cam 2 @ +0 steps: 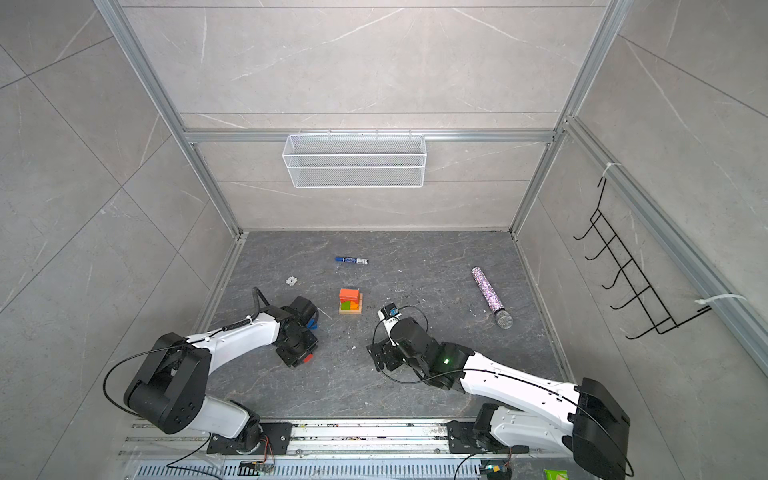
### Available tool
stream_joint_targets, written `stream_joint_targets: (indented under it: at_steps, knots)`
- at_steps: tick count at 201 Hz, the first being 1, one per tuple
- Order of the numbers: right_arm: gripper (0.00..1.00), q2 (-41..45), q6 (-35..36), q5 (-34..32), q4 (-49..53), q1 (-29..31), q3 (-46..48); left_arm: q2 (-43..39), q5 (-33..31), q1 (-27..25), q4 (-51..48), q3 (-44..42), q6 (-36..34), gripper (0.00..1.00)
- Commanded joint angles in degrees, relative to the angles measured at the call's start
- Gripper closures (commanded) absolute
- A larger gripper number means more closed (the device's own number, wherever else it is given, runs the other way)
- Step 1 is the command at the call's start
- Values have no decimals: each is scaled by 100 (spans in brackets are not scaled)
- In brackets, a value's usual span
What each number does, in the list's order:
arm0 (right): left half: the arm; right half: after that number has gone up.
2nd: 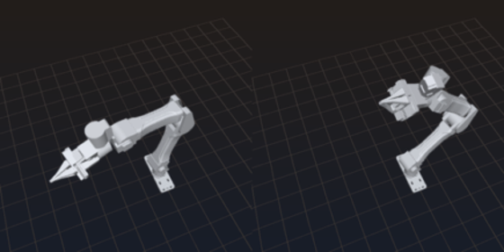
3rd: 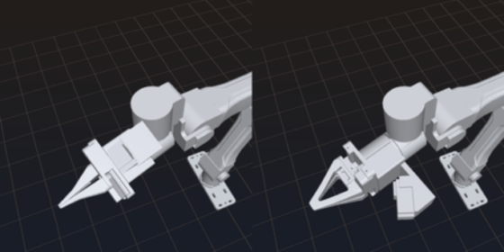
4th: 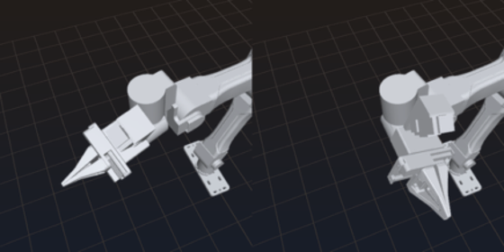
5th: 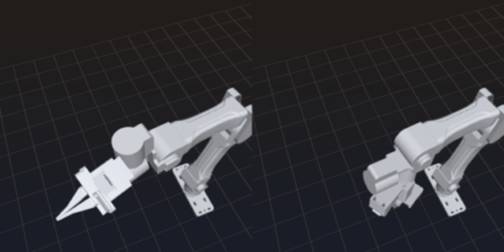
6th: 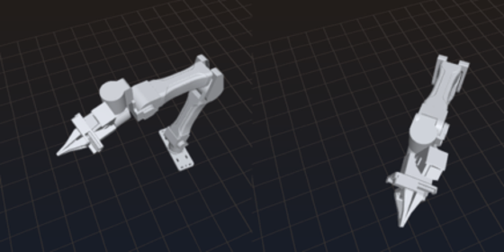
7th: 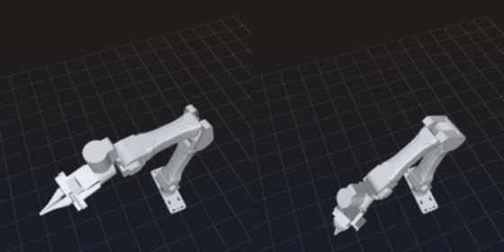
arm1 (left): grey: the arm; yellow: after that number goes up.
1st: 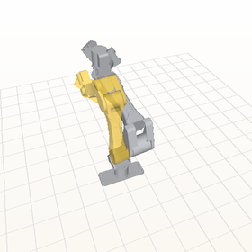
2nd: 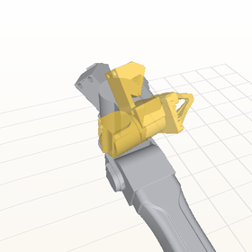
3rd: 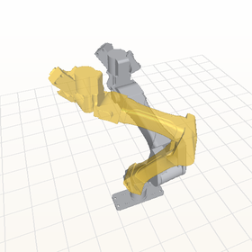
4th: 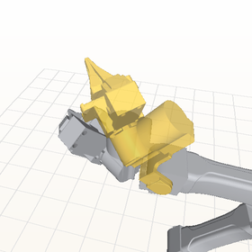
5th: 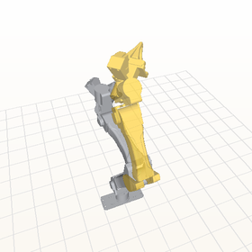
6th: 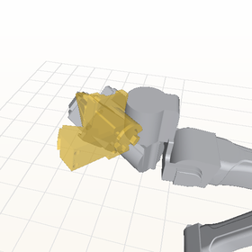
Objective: Build the wood block tower
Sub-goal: 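Lower the left gripper and close it on the small red cube, then lift and carry the small red cube with the left gripper toward the tower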
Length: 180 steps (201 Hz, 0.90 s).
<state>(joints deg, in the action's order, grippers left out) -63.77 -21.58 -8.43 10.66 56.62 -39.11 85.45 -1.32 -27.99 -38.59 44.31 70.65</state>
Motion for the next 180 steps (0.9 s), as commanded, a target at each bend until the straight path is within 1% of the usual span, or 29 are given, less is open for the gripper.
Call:
stream_joint_targets:
  at_steps: [1, 15, 32, 67, 85, 93, 128, 154, 180]
  knots:
    - [6, 57, 5, -107, 118, 34, -99, 101, 19, 22, -44, 129, -259, 63]
    - [6, 57, 7, -107, 121, 33, -97, 87, 44, 23, -6, 151, -390, 68]
    - [6, 66, -4, -121, 114, 34, -97, 86, 108, 26, 53, 211, -683, 77]
    - [6, 65, -4, -125, 127, 41, -105, 45, 153, 14, -3, 360, -1317, 83]
    - [6, 74, -4, -138, 125, 42, -97, -59, 136, 17, -48, 436, -1686, 84]
    - [6, 75, -2, -148, 127, 42, -97, -110, 136, 15, -61, 474, -1863, 87]
    - [6, 66, -4, -167, 134, 42, -114, -483, 219, 13, -92, 634, -2627, 86]
    - [6, 58, 6, -187, 144, 42, -111, -757, 255, 13, -103, 759, -2876, 84]
    - [6, 75, 24, -186, 150, 55, -145, -807, 154, 17, -323, 1107, -3140, 83]
